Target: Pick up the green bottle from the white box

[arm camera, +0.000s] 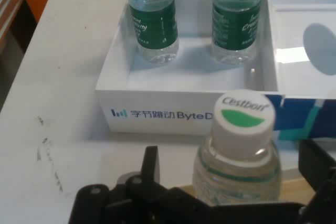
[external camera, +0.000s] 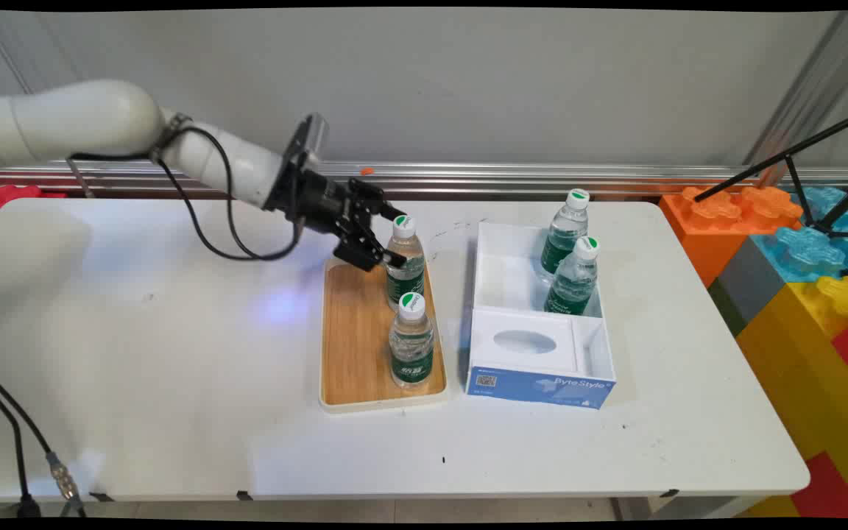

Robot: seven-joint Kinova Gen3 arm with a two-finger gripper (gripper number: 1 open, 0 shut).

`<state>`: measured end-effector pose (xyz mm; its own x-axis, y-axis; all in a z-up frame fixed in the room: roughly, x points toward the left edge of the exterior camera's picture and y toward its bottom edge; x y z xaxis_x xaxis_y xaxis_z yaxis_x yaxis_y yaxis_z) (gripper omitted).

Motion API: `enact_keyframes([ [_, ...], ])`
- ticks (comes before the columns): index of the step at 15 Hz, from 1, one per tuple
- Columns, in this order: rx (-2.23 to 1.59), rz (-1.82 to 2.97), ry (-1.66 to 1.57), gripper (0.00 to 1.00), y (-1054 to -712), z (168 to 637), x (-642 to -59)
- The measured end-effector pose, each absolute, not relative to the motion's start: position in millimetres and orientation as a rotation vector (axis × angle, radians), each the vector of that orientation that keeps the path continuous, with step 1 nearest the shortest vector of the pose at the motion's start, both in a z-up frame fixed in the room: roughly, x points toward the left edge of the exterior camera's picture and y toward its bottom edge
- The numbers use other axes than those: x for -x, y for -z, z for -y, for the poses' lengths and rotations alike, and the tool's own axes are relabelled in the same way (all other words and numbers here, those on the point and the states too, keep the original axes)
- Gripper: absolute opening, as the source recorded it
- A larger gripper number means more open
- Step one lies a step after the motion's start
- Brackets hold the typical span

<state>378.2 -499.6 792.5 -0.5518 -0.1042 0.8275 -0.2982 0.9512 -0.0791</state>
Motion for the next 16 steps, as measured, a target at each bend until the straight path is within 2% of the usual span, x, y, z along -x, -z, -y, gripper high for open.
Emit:
enact_keyframes([
  [10,-0.38,2.199,-0.192,1.0,-892.9,471.0,-404.8],
  [16,-0.428,2.248,-0.194,1.0,-933.2,455.6,-404.9],
])
